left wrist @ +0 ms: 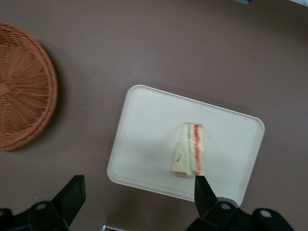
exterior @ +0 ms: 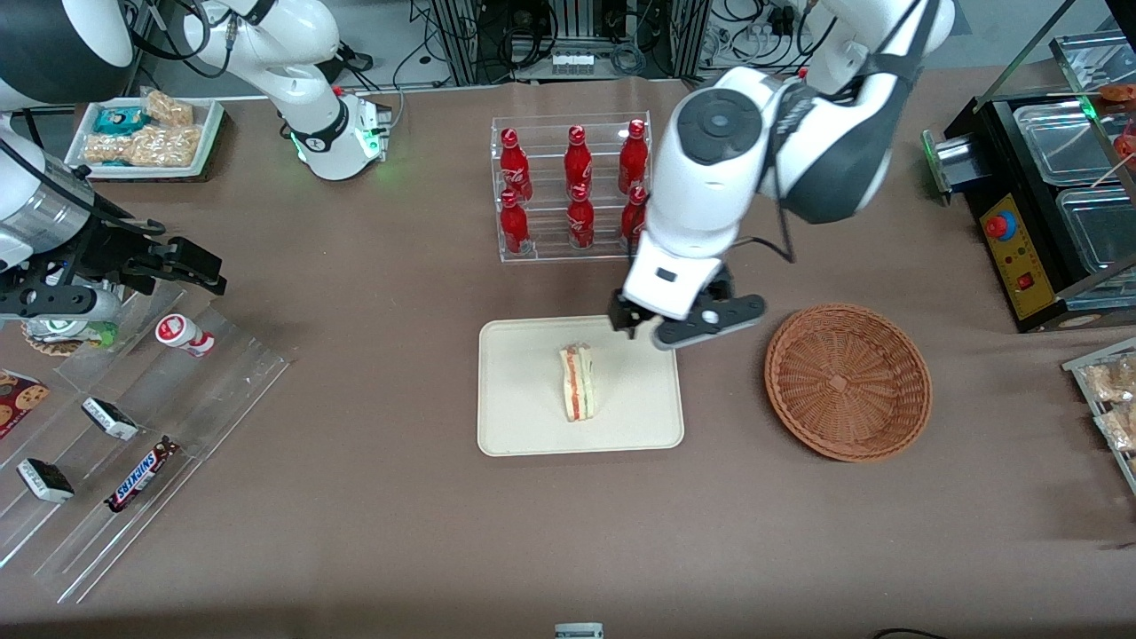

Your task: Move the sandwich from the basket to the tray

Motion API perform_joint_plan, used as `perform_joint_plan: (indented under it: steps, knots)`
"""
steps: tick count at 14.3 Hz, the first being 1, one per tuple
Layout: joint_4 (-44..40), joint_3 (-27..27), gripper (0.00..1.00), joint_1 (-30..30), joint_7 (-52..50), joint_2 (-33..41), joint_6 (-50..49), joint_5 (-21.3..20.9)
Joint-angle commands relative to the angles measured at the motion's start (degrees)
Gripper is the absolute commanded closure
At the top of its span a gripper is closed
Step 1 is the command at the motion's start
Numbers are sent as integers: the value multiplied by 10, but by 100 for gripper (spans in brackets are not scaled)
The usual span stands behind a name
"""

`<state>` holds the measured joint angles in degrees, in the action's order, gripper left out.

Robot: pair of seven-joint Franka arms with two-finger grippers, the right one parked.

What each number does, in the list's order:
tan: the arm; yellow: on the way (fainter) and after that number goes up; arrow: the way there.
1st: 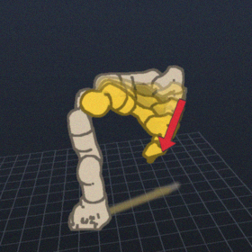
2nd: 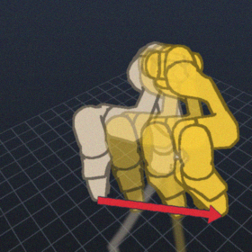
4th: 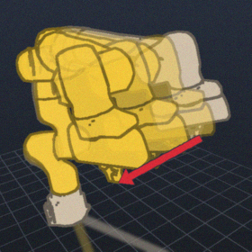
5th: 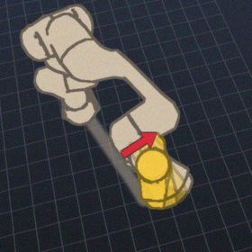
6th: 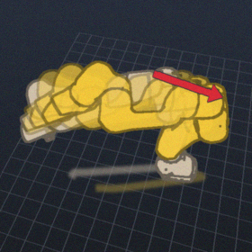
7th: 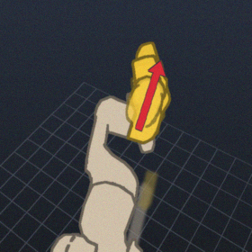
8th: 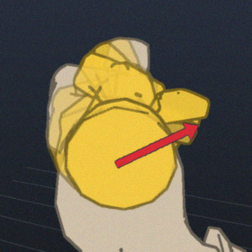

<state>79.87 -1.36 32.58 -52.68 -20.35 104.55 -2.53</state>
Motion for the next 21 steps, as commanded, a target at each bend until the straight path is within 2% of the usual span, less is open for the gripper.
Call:
perform_joint_plan:
  steps: [1, 6, 10, 13, 16, 19, 21]
  knots:
    - [27, -4, 0, -44, 53, 25, -35, -5]
    - [130, -4, 0, -138, 197, 110, -39, 2]
    - [145, -3, 0, -199, 304, 138, -79, 2]
    - [174, -4, 0, -245, 389, 191, -94, 5]
    - [162, -9, 0, -281, 478, 210, -131, 21]
    - [126, -1, 0, -290, 584, 217, -181, 20]
    - [105, 9, 0, -291, 594, 217, -187, 20]
